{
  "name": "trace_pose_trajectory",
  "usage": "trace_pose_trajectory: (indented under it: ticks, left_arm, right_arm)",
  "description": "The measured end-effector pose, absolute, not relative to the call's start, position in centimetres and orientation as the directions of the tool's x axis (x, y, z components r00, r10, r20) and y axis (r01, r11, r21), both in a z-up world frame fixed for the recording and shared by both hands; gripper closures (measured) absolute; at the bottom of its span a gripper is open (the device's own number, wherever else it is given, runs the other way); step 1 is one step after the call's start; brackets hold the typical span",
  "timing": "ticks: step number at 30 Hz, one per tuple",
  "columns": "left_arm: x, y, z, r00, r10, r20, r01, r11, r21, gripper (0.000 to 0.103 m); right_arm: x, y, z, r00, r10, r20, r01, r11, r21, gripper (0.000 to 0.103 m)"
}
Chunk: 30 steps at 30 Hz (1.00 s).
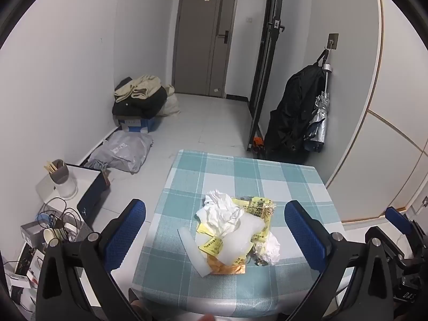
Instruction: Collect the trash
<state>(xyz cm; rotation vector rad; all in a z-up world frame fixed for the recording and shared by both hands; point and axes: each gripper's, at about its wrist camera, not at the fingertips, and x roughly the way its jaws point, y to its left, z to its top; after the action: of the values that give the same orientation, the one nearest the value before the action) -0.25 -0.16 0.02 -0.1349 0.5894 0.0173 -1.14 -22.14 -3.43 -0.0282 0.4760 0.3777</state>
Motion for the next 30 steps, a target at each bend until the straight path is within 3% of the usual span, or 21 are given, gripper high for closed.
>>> trace_pose_trajectory:
  ticks: [5,30]
  left_arm:
    - [0.5,-0.2,-0.1,0.804,-0.044,-0.593,-0.048,0.989,-0.138,0.001]
    - [0.1,0.7,-0.7,0.813,-0.023,-0.582,-0.071,0.988,-0.137,0.001]
  right_arm:
    - [-1.2,-22.1,-3.3,0.816,0.35,-0.46,-0.362,0.93,0.064,0.0]
    - [-1.4,-22.4,-3.3,0.818,0.349,-0.457,-0.345,0.934,0.096,0.0]
